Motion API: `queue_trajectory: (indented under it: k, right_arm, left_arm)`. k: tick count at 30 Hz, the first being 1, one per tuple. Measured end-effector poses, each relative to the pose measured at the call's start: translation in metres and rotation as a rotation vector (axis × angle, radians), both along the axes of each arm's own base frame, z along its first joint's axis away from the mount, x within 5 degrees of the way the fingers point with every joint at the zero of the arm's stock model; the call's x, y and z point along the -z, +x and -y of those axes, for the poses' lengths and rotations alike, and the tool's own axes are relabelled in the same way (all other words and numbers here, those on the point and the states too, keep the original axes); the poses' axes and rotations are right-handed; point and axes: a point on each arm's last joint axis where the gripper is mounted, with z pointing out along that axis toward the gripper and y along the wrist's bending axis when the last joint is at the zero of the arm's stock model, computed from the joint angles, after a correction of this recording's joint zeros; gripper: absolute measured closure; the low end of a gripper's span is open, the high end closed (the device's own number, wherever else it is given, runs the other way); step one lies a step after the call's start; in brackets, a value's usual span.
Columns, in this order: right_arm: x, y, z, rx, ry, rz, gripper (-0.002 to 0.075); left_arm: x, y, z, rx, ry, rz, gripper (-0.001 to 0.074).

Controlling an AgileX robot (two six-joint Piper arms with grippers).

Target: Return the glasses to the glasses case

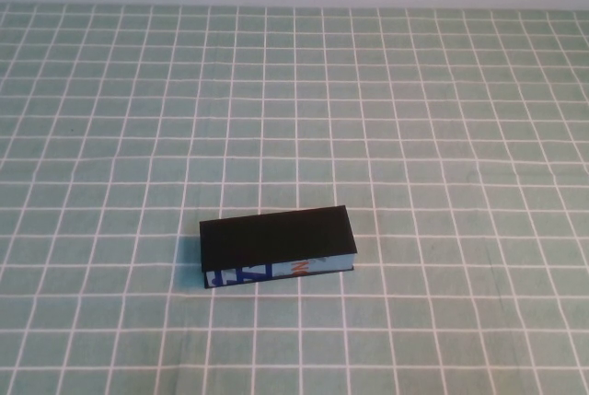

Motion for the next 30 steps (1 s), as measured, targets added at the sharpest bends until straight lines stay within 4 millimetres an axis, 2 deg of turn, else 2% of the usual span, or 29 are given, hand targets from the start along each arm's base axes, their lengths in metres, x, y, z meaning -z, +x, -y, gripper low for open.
queue_trajectory:
  k: [4,8,16,22,30]
  right_arm:
    - [0.009,0.009,0.006,0.139,-0.098,0.061,0.0739]
    - [0.026,0.017,0.006,0.223,-0.055,0.087,0.0739]
    - [0.083,0.027,0.006,0.338,0.045,-0.008,0.0739]
    - [0.09,0.028,0.009,0.426,0.079,-0.061,0.0739]
    - [0.091,0.027,0.01,0.439,0.07,-0.073,0.0739]
  left_arm:
    - [0.0,0.0,0.0,-0.001,-0.002,0.0,0.0734]
    - [0.0,0.0,0.0,-0.001,-0.002,0.0,0.0734]
    - [0.0,0.0,0.0,-0.001,-0.004,0.0,0.0734]
    - [0.0,0.0,0.0,-0.001,-0.004,0.0,0.0734]
    - [0.0,0.0,0.0,-0.001,-0.004,0.0,0.0734]
